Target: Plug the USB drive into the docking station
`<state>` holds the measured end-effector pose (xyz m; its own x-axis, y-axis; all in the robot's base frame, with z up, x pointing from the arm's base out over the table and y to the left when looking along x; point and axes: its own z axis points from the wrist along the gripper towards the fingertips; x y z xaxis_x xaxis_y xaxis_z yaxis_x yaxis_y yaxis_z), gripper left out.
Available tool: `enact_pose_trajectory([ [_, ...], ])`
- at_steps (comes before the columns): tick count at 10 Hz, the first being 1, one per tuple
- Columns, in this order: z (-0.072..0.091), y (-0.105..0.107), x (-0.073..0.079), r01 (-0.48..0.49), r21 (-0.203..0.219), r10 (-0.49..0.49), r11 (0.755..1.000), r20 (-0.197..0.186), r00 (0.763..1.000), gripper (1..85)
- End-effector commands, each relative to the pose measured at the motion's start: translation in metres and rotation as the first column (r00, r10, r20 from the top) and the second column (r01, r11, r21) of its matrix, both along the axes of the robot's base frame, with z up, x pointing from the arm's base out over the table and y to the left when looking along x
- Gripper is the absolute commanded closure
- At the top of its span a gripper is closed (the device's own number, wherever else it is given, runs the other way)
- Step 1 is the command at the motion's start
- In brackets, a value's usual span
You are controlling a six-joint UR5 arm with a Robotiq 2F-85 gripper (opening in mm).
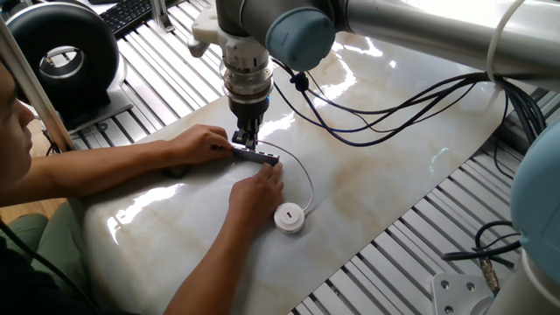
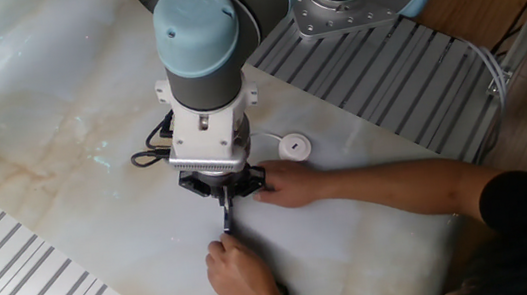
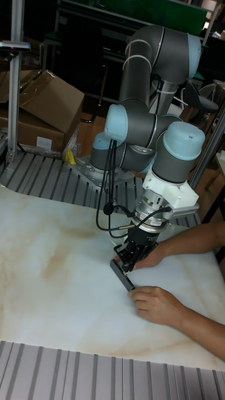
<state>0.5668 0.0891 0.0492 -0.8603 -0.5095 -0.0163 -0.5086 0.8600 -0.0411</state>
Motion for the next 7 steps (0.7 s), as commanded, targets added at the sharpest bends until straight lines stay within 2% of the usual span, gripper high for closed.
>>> enact_pose_trajectory([
  [1,-0.0008,0.0049,0.0023,0.066,0.036,-0.066,0.997,0.005,0.998,84.3],
  [3,-0.0027,0.0062,0.0007,0.085,0.05,-0.085,0.995,-0.001,0.996,84.3],
  [7,0.0007,0.0053,-0.0017,0.086,0.047,-0.086,0.995,-0.004,0.996,84.3],
])
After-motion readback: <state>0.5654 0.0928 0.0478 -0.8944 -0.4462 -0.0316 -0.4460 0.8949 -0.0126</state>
